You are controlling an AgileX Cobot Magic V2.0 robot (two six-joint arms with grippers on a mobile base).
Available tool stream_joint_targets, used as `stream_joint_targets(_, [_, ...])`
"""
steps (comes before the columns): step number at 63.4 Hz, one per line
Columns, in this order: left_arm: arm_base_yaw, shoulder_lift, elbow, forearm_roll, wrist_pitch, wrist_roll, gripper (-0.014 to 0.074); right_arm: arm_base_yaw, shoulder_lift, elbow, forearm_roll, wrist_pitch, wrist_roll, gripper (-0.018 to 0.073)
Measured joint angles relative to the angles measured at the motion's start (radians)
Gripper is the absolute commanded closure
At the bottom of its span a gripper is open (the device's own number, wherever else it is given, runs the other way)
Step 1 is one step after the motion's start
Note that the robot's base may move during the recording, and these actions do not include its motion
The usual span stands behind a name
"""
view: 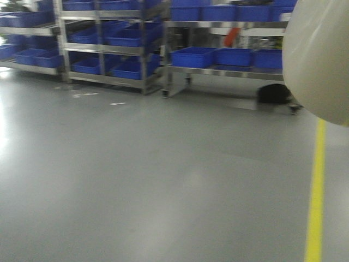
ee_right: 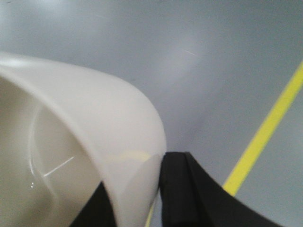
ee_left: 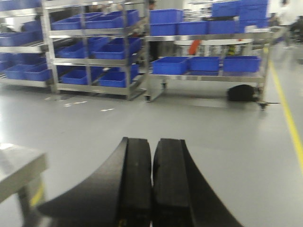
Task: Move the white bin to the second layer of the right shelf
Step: 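Drive the base away from the table holding the bin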
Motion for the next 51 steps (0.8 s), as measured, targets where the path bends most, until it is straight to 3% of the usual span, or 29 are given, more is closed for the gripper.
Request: stream_joint_targets(51, [0.0, 0.0, 0.0, 0.0, 0.0, 0.0, 0.0512, 0.0, 0.0, 0.0, 0.0, 0.006, -0.002, 0.0504])
